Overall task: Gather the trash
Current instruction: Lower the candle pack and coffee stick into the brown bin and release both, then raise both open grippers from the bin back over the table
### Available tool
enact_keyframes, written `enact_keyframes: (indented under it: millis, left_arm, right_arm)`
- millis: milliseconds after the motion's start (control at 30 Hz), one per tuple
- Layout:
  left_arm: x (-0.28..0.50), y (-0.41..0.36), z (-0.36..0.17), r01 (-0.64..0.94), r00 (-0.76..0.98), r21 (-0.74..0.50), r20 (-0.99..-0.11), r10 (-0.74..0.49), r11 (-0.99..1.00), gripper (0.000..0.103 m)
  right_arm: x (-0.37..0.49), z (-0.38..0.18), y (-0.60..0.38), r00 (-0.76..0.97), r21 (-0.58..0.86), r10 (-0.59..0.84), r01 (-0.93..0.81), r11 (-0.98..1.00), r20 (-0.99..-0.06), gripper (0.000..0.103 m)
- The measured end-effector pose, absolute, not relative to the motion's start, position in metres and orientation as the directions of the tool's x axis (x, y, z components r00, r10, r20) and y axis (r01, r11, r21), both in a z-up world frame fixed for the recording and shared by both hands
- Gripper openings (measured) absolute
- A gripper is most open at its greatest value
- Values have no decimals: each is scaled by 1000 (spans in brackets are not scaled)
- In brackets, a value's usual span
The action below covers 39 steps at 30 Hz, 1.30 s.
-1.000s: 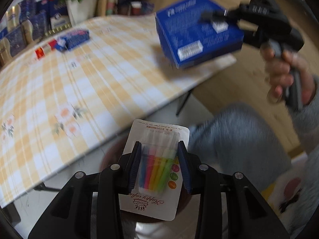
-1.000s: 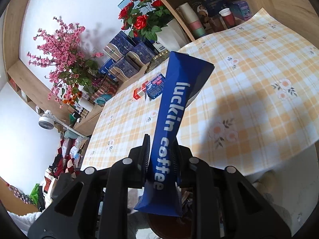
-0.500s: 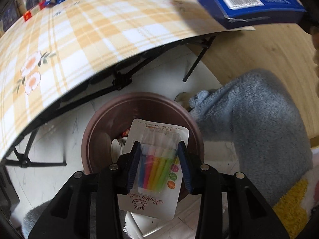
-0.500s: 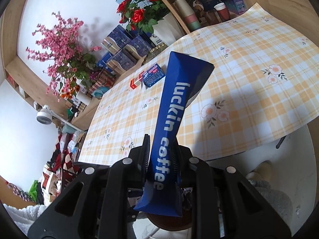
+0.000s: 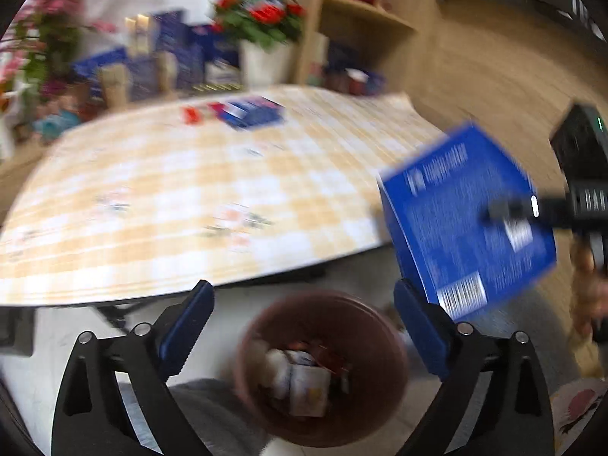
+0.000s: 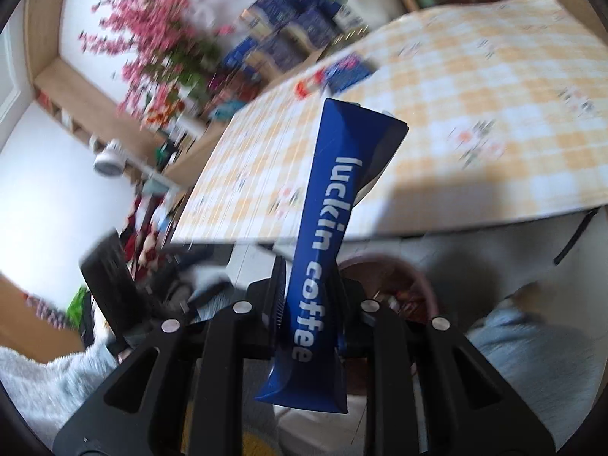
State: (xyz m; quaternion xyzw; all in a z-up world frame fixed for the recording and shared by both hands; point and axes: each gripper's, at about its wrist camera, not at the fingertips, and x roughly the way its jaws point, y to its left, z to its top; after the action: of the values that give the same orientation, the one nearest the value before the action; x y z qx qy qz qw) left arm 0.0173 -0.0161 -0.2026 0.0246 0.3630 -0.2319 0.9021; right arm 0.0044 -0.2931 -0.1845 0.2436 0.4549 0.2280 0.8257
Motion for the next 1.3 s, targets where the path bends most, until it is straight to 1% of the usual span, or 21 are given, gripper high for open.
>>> enact_keyframes:
  millis: [33,167,200,267,367,467,600,800,933,967,1000,1033,1067,1133,1167,1200,1233,1267,1300]
  left_arm:
    - [15,-9,-201,413,648,-118,-659,-382,903,97]
    - [8,24,-204,295,699,-88,-659,-278,951,97]
    - [7,32,-206,263,704,-99,-661,-260,960,97]
    - [3,46,-207,227,714,-144,-648,-265,963,97]
    - [-3,56,-200,208,738,-169,-619,-268,963,97]
    - [-8,56,-204,200,749,-179,-606,-268,963,97]
    - [-7,45,-208,228,733,-154,-623,-274,961,97]
    - [5,42,-219,221,696,-153,-667,-265,963,97]
    - [6,45,-220,210,696,-168,-666,-268,963,97]
    - [6,46,-221,206,694,-174,-668,-269,963,97]
    - [7,47,-221,203,692,-179,-670,-270,963,97]
    - [8,48,-221,201,690,-186,-670,-274,962,97]
    - [8,49,-221,200,690,-195,-667,-280,960,97]
    - [9,51,-220,192,693,-202,-665,-278,960,97]
    - [9,52,-221,186,694,-205,-665,-277,961,97]
    - [9,52,-221,184,694,-207,-665,-276,961,97]
    - [9,52,-221,182,693,-207,-667,-275,961,97]
    - [10,51,-221,182,692,-205,-668,-274,962,97]
    - [9,51,-221,183,692,-202,-668,-272,962,97]
  right_arm:
    - [2,-191,-282,447,608,609,-168,776,-655,24]
    - [-2,-208,-250,348,581,617,-214,786,-706,24]
    - [-2,-212,-244,328,575,616,-222,787,-716,24]
    - [-1,-221,-231,293,567,611,-228,792,-736,24]
    - [5,-234,-219,253,546,590,-226,807,-767,24]
    - [14,-245,-211,230,526,569,-222,821,-790,24]
    - [28,-266,-198,202,501,537,-205,841,-819,24]
    - [40,-301,-177,165,395,431,-212,894,-887,24]
    - [43,-308,-180,173,419,447,-175,891,-878,27]
    - [43,-307,-183,177,436,461,-166,885,-869,29]
    - [44,-307,-185,179,457,480,-158,876,-859,36]
    - [43,-305,-188,185,493,513,-147,858,-838,53]
    - [43,-303,-193,197,505,525,-145,851,-828,62]
    - [43,-299,-198,230,524,544,-148,839,-807,68]
    - [42,-296,-201,244,535,554,-145,832,-796,77]
    - [42,-293,-203,264,545,561,-138,827,-785,82]
    - [39,-289,-208,307,561,570,-126,818,-762,91]
    - [38,-287,-212,327,569,574,-121,813,-751,95]
    - [35,-285,-216,347,577,577,-116,808,-739,96]
